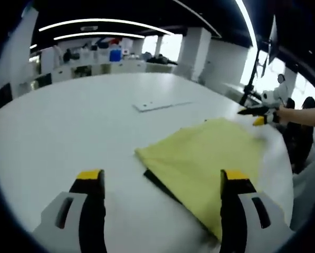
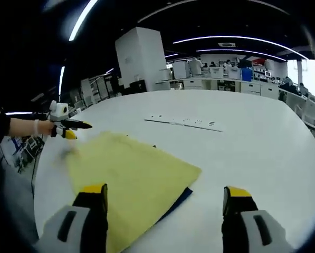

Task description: Fold the garment on the visible template until the final outline fits inside the template.

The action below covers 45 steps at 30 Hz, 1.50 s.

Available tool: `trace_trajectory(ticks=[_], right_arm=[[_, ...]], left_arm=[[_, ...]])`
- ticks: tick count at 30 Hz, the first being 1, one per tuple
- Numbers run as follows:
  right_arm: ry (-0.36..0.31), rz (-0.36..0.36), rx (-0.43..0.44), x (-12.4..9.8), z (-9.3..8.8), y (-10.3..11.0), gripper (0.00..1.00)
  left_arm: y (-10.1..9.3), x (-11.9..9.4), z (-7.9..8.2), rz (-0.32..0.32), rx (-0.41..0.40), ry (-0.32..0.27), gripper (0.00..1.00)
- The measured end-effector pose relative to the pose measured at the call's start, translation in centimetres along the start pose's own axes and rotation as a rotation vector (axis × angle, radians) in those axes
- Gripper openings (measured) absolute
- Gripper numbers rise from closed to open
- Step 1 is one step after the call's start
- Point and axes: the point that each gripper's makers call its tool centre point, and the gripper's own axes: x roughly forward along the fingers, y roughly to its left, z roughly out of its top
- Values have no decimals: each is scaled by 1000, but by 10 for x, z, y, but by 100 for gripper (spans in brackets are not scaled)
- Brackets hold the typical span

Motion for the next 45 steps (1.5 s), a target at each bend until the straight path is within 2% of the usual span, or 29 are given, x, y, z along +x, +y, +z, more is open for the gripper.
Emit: trace_trajectory(ticks=[5, 15, 18, 21, 24, 28, 35, 38, 41, 45], right_arm=[[8, 9, 2, -13, -7, 11, 84], [5, 29, -7, -35, -13, 31, 82], [13, 37, 13, -42, -18, 35, 80], [31, 47, 31, -48, -29, 42, 70], [36, 59, 43, -50, -39, 50, 66], [60, 70, 67, -54, -55, 58, 58], [56, 66, 99, -58, -65, 61, 53], [58, 72, 107, -58, -68, 64, 48], [67, 72, 115, -55, -73, 66, 43], [74, 80, 120, -51, -78, 70, 27]], left_arm=[[-7, -16, -8, -4, -14, -8, 84], [-19, -43, -20, -14, -40, -25, 82], [-23, -50, -26, -16, -45, -20, 81], [-30, -55, -33, -30, -54, -18, 75], [-39, -58, -39, -49, -55, -21, 63], [-44, -59, -48, -52, -59, -19, 61], [-52, -59, -57, -59, -72, -14, 60], [-54, -58, -60, -63, -72, -9, 58], [-58, -55, -66, -76, -78, 2, 51], [-63, -52, -73, -85, -73, 18, 39]])
